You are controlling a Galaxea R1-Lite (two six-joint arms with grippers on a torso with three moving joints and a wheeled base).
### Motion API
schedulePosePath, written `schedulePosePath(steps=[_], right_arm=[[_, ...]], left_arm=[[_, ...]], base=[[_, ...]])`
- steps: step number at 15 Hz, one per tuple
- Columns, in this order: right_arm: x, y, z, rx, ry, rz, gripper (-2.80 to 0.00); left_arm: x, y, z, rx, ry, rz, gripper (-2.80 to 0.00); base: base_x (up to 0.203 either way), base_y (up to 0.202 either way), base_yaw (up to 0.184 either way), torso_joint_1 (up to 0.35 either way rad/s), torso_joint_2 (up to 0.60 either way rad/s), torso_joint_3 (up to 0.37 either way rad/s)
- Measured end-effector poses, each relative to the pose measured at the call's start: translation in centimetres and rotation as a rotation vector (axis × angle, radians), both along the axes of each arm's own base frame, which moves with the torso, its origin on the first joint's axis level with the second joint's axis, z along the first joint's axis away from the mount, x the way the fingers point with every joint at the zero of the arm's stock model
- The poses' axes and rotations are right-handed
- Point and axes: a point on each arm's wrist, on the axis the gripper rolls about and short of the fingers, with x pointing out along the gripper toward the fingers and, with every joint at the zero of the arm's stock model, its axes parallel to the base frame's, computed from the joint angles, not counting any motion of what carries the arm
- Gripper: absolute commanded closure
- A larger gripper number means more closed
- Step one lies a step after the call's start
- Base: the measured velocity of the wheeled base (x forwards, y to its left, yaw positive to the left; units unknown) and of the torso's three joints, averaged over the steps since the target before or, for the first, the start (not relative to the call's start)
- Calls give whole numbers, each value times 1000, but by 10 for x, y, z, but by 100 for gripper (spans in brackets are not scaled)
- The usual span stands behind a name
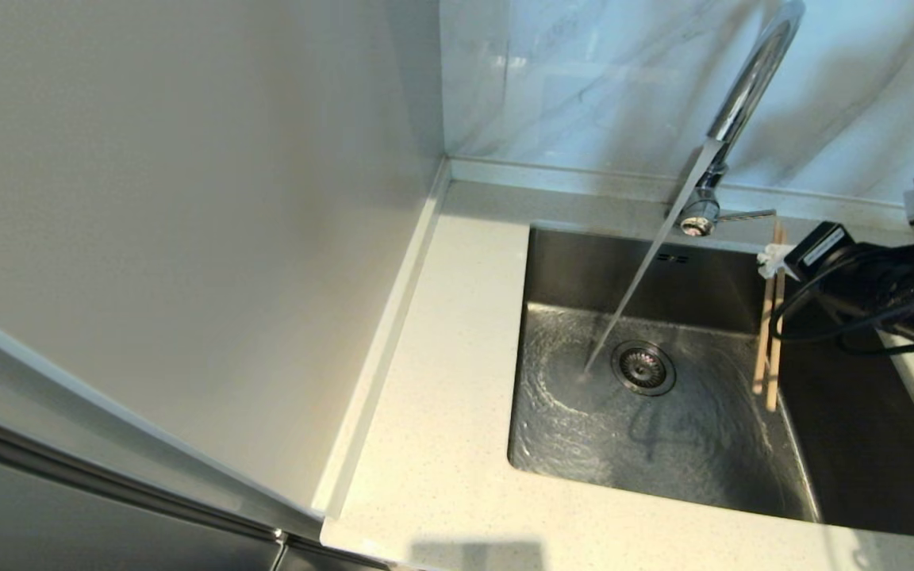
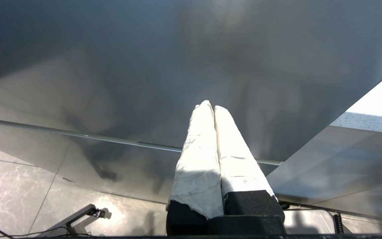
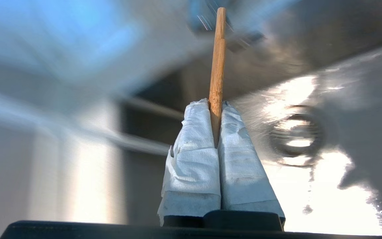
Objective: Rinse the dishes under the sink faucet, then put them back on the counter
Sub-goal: Rinse the chopsticks
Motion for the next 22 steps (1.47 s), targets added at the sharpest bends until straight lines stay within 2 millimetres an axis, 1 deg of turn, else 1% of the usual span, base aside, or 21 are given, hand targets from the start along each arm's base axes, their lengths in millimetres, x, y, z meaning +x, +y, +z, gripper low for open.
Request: schedulePosePath(steps=[1, 2, 3, 5, 8, 10, 12, 14, 17, 20, 22], right_arm=[[3, 0, 15, 100, 2, -23, 0], [5, -1, 24, 202, 20, -68, 0], [8, 0, 26, 287, 46, -133, 0], [18, 6, 20, 399, 56, -309, 0], [32, 10, 9, 461, -21, -619, 0], [37, 9, 15, 467, -127, -808, 0], [39, 12, 22, 465, -226, -930, 0], [37, 27, 24, 456, -275, -984, 0], [32, 61, 20, 469, -294, -946, 0], [31, 79, 23, 495, -327, -926, 0], [34, 86, 27, 518, -351, -912, 0]], left_arm=[[0, 0, 0, 0, 0, 0, 0], [0, 0, 0, 0, 0, 0, 0], [0, 0, 0, 0, 0, 0, 0], [0, 0, 0, 0, 0, 0, 0], [0, 0, 0, 0, 0, 0, 0], [0, 0, 0, 0, 0, 0, 0], [0, 0, 0, 0, 0, 0, 0], [0, 0, 0, 1, 0, 0, 0], [0, 0, 0, 0, 0, 0, 0], [0, 0, 0, 0, 0, 0, 0], [0, 0, 0, 0, 0, 0, 0]], base=[[0, 0, 0, 0, 0, 0], [0, 0, 0, 0, 0, 0], [0, 0, 0, 0, 0, 0], [0, 0, 0, 0, 0, 0], [0, 0, 0, 0, 0, 0], [0, 0, 0, 0, 0, 0], [0, 0, 0, 0, 0, 0], [0, 0, 0, 0, 0, 0], [0, 0, 0, 0, 0, 0], [0, 0, 0, 0, 0, 0], [0, 0, 0, 0, 0, 0]])
